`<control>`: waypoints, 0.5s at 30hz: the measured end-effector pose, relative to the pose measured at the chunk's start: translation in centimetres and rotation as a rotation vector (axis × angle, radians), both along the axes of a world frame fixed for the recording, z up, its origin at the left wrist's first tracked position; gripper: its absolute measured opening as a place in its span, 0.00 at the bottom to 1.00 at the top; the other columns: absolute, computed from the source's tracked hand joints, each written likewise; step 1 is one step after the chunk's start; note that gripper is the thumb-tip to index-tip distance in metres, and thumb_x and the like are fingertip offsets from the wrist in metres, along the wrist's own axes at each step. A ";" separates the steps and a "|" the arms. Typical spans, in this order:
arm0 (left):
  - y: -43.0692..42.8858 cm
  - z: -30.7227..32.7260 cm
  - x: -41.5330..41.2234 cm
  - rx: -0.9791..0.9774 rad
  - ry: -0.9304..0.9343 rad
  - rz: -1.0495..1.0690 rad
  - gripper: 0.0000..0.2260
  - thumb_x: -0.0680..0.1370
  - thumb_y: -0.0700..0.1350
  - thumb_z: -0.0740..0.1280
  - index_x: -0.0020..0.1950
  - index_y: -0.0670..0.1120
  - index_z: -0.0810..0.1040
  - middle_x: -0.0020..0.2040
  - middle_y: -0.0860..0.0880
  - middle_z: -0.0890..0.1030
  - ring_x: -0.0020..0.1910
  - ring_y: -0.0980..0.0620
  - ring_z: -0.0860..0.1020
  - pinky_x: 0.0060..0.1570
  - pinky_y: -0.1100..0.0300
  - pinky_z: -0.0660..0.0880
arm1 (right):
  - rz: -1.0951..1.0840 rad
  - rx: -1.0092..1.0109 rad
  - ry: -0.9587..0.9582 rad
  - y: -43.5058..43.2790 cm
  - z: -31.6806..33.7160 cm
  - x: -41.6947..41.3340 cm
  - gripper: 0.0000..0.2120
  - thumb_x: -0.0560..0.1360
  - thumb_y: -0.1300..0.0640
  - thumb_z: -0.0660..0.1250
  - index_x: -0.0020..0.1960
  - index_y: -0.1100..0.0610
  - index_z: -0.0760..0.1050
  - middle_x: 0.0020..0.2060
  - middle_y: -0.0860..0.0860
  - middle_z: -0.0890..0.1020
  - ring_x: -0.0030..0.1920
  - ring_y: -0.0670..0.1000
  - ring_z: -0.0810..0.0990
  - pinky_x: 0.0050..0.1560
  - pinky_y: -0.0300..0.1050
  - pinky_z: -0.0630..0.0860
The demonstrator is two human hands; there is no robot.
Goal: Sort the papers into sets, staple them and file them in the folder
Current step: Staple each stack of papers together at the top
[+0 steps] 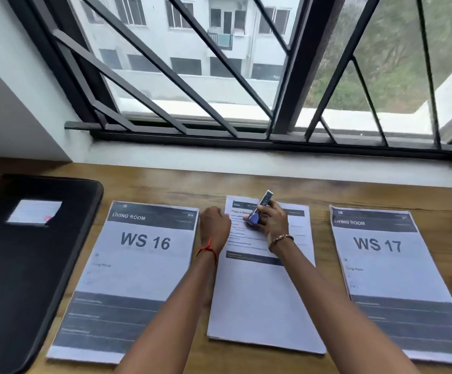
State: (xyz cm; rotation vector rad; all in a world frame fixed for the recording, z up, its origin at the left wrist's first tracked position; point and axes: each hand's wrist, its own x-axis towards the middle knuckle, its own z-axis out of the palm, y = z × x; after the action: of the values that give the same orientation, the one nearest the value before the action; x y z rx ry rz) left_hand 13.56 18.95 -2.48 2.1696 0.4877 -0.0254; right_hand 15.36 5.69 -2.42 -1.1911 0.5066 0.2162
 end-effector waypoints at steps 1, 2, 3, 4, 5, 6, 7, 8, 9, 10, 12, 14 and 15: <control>-0.2 0.1 0.2 0.012 0.022 0.003 0.20 0.73 0.37 0.65 0.25 0.45 0.58 0.25 0.43 0.62 0.32 0.42 0.64 0.32 0.57 0.58 | -0.014 0.032 0.006 0.0 -0.4 -0.2 0.05 0.75 0.68 0.60 0.45 0.61 0.72 0.38 0.59 0.76 0.32 0.58 0.81 0.37 0.52 0.81; -0.3 0.2 0.3 0.028 0.038 0.008 0.21 0.73 0.38 0.65 0.25 0.45 0.58 0.27 0.38 0.66 0.34 0.37 0.65 0.31 0.55 0.58 | -0.033 0.068 0.006 -0.1 -0.7 -0.3 0.05 0.75 0.69 0.60 0.44 0.62 0.72 0.38 0.59 0.77 0.34 0.57 0.81 0.38 0.52 0.82; -0.5 0.3 0.4 0.033 0.051 0.016 0.20 0.74 0.39 0.65 0.25 0.44 0.59 0.32 0.32 0.71 0.38 0.32 0.69 0.32 0.52 0.59 | -0.050 0.099 0.002 -0.2 -0.9 -0.5 0.05 0.75 0.69 0.59 0.44 0.62 0.72 0.38 0.58 0.77 0.35 0.57 0.80 0.38 0.52 0.82; -0.5 0.2 0.6 0.023 0.057 0.021 0.19 0.74 0.39 0.65 0.25 0.42 0.62 0.39 0.30 0.75 0.42 0.33 0.73 0.33 0.50 0.62 | -0.058 0.123 -0.002 -0.3 -1.0 -0.5 0.05 0.75 0.70 0.59 0.43 0.62 0.72 0.37 0.57 0.76 0.37 0.57 0.79 0.39 0.52 0.82; -0.6 0.2 0.7 0.004 0.062 0.021 0.17 0.74 0.39 0.65 0.26 0.39 0.66 0.42 0.30 0.77 0.45 0.34 0.75 0.34 0.49 0.64 | -0.060 0.141 -0.006 -0.4 -1.1 -0.5 0.05 0.75 0.70 0.59 0.43 0.62 0.72 0.37 0.57 0.76 0.38 0.57 0.78 0.39 0.53 0.82; -0.6 0.0 0.9 -0.012 0.064 0.017 0.13 0.74 0.38 0.64 0.31 0.35 0.72 0.43 0.30 0.78 0.46 0.34 0.76 0.35 0.50 0.66 | -0.058 0.158 -0.008 -0.5 -1.2 -0.4 0.05 0.74 0.70 0.59 0.43 0.63 0.72 0.37 0.57 0.76 0.39 0.58 0.78 0.40 0.54 0.82; -0.7 -0.2 1.0 -0.032 0.065 0.011 0.10 0.75 0.38 0.64 0.37 0.33 0.77 0.44 0.31 0.79 0.47 0.35 0.77 0.38 0.51 0.68 | -0.056 0.173 -0.009 -0.7 -1.3 -0.3 0.05 0.74 0.70 0.59 0.43 0.63 0.72 0.37 0.58 0.76 0.40 0.58 0.78 0.41 0.56 0.82; -0.8 -0.5 1.2 -0.040 0.064 0.013 0.09 0.75 0.38 0.64 0.42 0.33 0.79 0.46 0.33 0.80 0.49 0.37 0.77 0.42 0.52 0.70 | -0.055 0.184 -0.008 -0.7 -1.3 -0.3 0.05 0.74 0.70 0.59 0.43 0.63 0.72 0.38 0.58 0.77 0.40 0.59 0.78 0.42 0.57 0.81; -0.8 -0.7 1.4 -0.041 0.062 0.025 0.08 0.76 0.38 0.63 0.46 0.34 0.79 0.48 0.36 0.80 0.51 0.38 0.77 0.46 0.53 0.70 | -0.055 0.192 -0.006 -0.8 -1.4 -0.2 0.05 0.74 0.71 0.59 0.43 0.64 0.72 0.38 0.58 0.77 0.41 0.61 0.78 0.42 0.57 0.81; -1.0 -0.9 1.4 -0.041 0.047 0.049 0.08 0.76 0.38 0.63 0.49 0.35 0.79 0.51 0.38 0.79 0.53 0.40 0.76 0.49 0.54 0.69 | -0.057 0.198 -0.004 -0.8 -1.5 -0.2 0.05 0.74 0.71 0.59 0.44 0.64 0.72 0.38 0.59 0.77 0.43 0.62 0.78 0.41 0.57 0.81; -1.5 -0.9 1.2 -0.057 -0.002 0.086 0.08 0.77 0.38 0.61 0.51 0.37 0.78 0.53 0.39 0.78 0.54 0.42 0.74 0.49 0.58 0.67 | -0.060 0.219 -0.002 -0.9 -1.6 -0.2 0.06 0.74 0.71 0.58 0.44 0.64 0.72 0.40 0.60 0.77 0.45 0.65 0.77 0.39 0.56 0.82; -2.2 -0.9 0.6 -0.068 -0.074 0.097 0.08 0.78 0.38 0.60 0.53 0.37 0.77 0.53 0.40 0.79 0.53 0.42 0.76 0.47 0.57 0.69 | -0.061 0.249 0.007 -1.0 -1.7 -0.2 0.07 0.74 0.71 0.57 0.44 0.64 0.72 0.42 0.62 0.76 0.47 0.66 0.76 0.36 0.54 0.82; -2.7 -0.8 0.2 -0.052 -0.102 0.100 0.09 0.79 0.38 0.59 0.55 0.37 0.76 0.53 0.39 0.79 0.53 0.41 0.76 0.46 0.56 0.70 | -0.063 0.263 0.008 -1.0 -1.8 -0.1 0.07 0.74 0.71 0.56 0.44 0.64 0.71 0.43 0.63 0.76 0.46 0.67 0.76 0.35 0.53 0.81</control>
State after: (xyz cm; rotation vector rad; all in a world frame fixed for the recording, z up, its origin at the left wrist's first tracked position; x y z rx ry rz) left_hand 13.79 16.26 -3.31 2.0814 0.5296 0.1258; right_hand 15.24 4.67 -4.18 -0.9171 0.5054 0.2269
